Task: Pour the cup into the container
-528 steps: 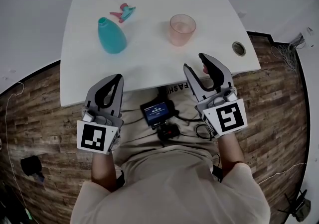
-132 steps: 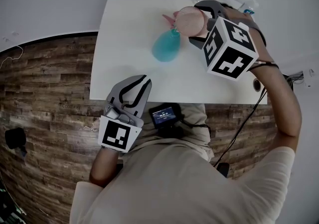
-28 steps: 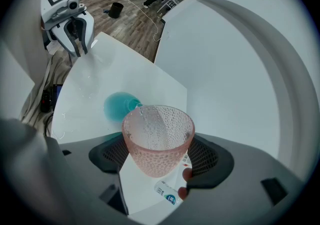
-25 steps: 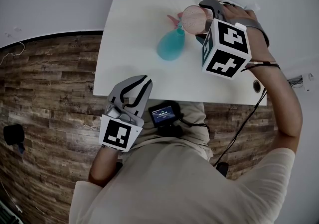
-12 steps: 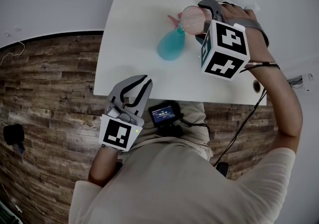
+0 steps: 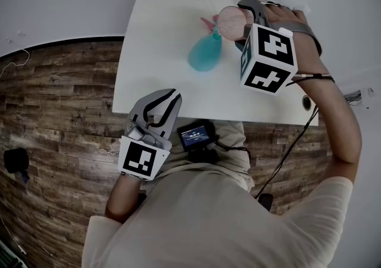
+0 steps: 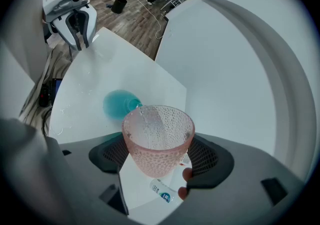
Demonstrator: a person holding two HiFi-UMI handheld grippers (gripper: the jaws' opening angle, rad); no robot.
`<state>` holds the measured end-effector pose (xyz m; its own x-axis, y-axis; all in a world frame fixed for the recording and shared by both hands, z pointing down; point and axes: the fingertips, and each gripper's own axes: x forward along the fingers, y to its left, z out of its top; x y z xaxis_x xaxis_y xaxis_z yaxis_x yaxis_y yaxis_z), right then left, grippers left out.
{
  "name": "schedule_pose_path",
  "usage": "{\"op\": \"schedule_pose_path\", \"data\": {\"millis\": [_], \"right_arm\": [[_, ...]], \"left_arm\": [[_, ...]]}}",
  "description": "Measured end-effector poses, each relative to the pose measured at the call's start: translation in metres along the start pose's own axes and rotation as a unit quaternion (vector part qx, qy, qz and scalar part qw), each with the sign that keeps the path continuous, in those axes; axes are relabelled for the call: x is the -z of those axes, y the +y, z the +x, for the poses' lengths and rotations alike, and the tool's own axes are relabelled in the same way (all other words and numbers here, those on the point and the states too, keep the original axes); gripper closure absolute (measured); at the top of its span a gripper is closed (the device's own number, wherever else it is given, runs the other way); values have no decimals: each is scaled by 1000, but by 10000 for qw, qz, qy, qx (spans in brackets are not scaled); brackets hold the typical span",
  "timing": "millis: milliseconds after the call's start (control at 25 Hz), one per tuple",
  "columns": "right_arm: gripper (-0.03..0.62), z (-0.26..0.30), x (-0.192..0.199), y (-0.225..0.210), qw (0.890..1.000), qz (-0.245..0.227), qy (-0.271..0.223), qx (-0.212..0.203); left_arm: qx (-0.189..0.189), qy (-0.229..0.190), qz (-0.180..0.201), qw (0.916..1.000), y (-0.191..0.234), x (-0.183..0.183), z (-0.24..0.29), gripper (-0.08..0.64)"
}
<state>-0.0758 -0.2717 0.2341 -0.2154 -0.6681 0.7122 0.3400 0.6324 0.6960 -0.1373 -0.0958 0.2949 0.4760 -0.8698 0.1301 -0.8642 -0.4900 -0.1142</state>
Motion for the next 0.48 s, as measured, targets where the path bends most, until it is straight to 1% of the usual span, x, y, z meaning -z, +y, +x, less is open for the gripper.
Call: {"op": "schedule_pose_path", "data": {"millis": [480], "right_arm": [[221, 1, 1, -1, 9999, -100, 41, 104]], "left_arm": [[-17, 10, -11, 10000, 0, 2, 0, 520]]}}
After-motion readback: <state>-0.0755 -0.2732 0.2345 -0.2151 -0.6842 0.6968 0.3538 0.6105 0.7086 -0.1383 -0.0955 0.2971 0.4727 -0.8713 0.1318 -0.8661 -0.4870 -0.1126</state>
